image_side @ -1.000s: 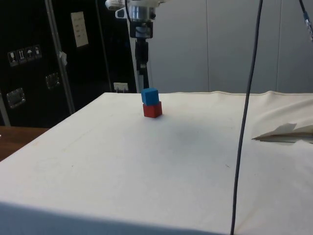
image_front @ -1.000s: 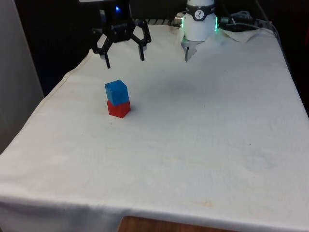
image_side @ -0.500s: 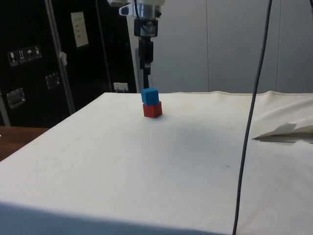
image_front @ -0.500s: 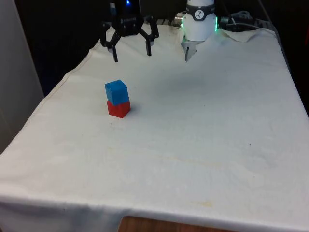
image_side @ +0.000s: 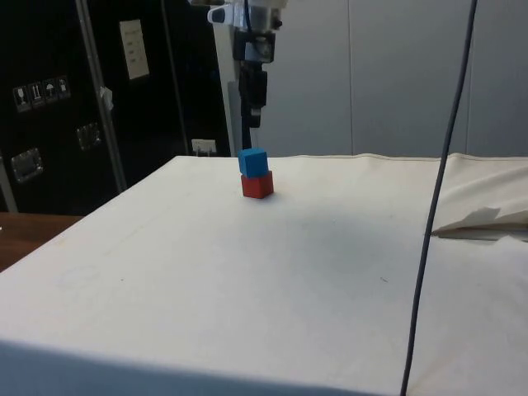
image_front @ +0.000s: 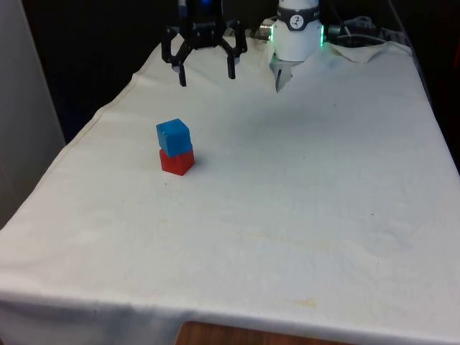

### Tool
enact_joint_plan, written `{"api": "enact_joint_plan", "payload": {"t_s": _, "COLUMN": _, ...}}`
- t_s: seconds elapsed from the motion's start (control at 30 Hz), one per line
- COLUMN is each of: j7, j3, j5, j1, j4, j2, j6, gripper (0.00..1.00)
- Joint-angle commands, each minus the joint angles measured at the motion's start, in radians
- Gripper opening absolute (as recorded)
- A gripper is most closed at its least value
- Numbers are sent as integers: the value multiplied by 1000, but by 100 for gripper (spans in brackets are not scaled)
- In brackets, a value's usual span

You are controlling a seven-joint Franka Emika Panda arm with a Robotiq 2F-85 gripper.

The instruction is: Stack the two cubes.

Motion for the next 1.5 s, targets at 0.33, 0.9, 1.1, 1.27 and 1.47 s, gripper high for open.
{"api": "enact_joint_plan", "payload": {"t_s": 0.33, "j7": 3, "j3": 7, "j5": -3, "j1": -1, "j4": -16, "j2": -11, "j6": 13, "gripper": 100}}
{"api": "enact_joint_plan", "payload": {"t_s": 0.9, "j7": 102, "j3": 63, "j5": -101, "j1": 7, "j4": -106, "j2": -122, "j6": 38, "gripper": 100}}
{"api": "enact_joint_plan", "payload": {"t_s": 1.1, "j7": 121, "j3": 79, "j5": -129, "j1": 5, "j4": -142, "j2": -166, "j6": 44, "gripper": 100}}
{"api": "enact_joint_plan", "payload": {"t_s": 1.27, "j7": 110, "j3": 89, "j5": -118, "j1": 3, "j4": -155, "j2": -188, "j6": 28, "gripper": 100}}
{"api": "enact_joint_plan", "payload": {"t_s": 1.47, "j7": 156, "j3": 105, "j5": -188, "j1": 1, "j4": -199, "j2": -243, "j6": 42, "gripper": 100}}
